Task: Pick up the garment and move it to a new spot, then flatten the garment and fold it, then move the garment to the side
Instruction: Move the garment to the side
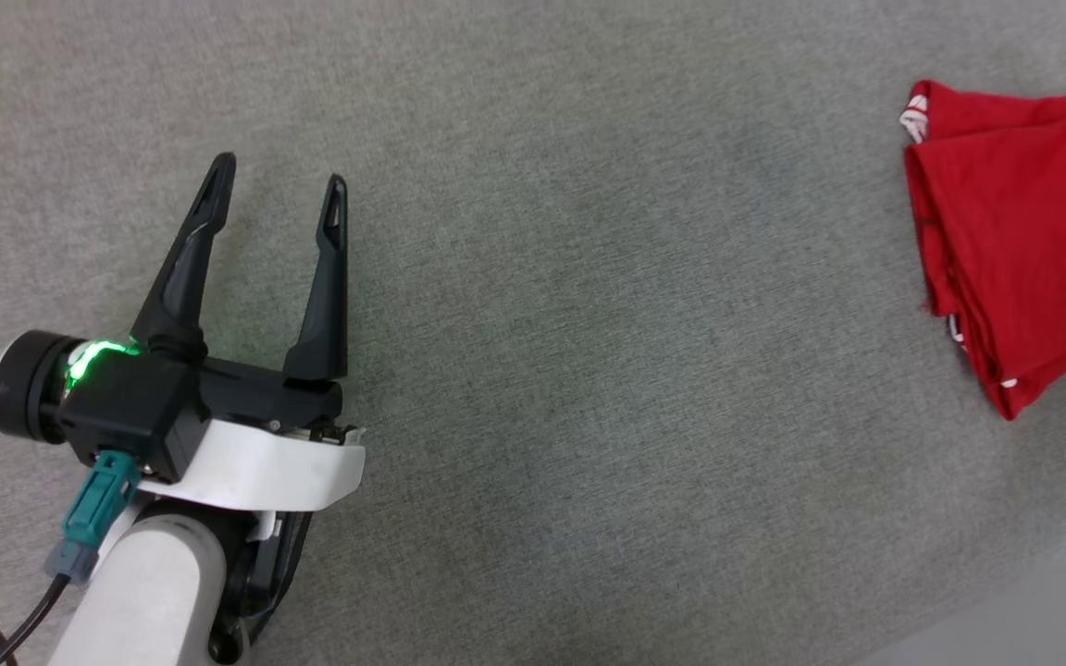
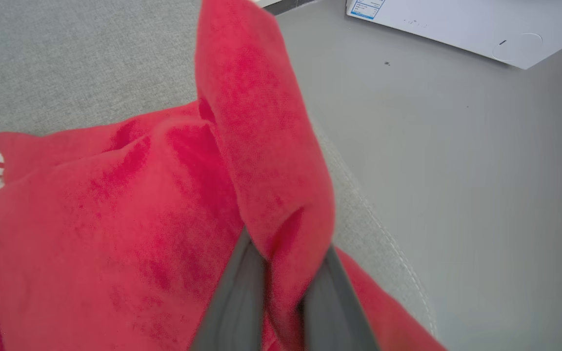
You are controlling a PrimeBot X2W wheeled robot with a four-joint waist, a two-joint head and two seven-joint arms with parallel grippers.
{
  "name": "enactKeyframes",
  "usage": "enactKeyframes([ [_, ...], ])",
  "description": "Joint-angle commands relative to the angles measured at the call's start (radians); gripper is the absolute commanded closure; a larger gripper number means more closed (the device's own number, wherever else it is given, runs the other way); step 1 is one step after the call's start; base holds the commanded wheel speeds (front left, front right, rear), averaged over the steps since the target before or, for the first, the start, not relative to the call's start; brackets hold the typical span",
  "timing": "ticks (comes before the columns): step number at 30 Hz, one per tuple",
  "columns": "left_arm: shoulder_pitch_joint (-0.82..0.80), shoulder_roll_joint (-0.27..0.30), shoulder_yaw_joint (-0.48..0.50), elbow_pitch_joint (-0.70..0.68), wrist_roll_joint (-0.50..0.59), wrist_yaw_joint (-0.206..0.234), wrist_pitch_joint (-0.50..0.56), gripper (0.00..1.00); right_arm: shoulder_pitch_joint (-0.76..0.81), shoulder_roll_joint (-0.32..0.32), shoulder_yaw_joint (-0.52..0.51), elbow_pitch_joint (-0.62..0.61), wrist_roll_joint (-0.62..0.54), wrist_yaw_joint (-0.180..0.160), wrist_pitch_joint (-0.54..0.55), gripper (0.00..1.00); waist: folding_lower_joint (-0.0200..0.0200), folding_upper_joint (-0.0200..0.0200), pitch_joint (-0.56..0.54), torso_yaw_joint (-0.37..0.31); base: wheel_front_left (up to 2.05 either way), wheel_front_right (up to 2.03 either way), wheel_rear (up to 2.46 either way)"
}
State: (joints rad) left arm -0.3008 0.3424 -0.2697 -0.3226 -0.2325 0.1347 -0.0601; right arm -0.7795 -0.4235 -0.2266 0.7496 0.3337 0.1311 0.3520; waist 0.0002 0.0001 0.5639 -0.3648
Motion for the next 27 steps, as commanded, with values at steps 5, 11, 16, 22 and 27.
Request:
enactKeyframes([
  [5, -0.024, 0.008, -0.010, -0.012, 0.010, 0.000, 0.012, 0.00, -0.030, 0.030, -0.008, 0.061, -0.036, -0.001, -0.139, 0.00, -0.0002, -0.0001, 0.023, 0.000, 0.00, 0.00, 0.00],
  [11, 0.013, -0.004, -0.013, 0.026, -0.008, 0.004, -0.009, 0.00, -0.012, 0.023, -0.044, 0.113, -0.090, -0.001, -0.295, 0.00, -0.0002, -0.0001, -0.041, 0.000, 0.00, 0.00, 0.00],
  [16, 0.066, -0.013, -0.031, 0.090, -0.035, -0.010, -0.043, 0.00, 0.051, 0.027, -0.027, 0.090, -0.114, -0.001, -0.360, 0.00, -0.0002, -0.0001, -0.153, 0.010, 0.00, 0.00, 0.00],
  [22, 0.147, -0.053, -0.034, 0.168, -0.078, 0.006, -0.095, 0.00, 0.190, 0.048, 0.025, -0.018, -0.089, -0.001, -0.364, 0.00, -0.0002, -0.0001, -0.293, 0.051, 0.00, 0.00, 0.00],
  [27, 0.211, -0.082, -0.026, 0.224, -0.112, 0.022, -0.132, 0.00, 0.341, 0.085, 0.049, -0.165, -0.061, -0.001, -0.352, 0.00, -0.0002, -0.0001, -0.383, 0.100, 0.00, 0.00, 0.00],
])
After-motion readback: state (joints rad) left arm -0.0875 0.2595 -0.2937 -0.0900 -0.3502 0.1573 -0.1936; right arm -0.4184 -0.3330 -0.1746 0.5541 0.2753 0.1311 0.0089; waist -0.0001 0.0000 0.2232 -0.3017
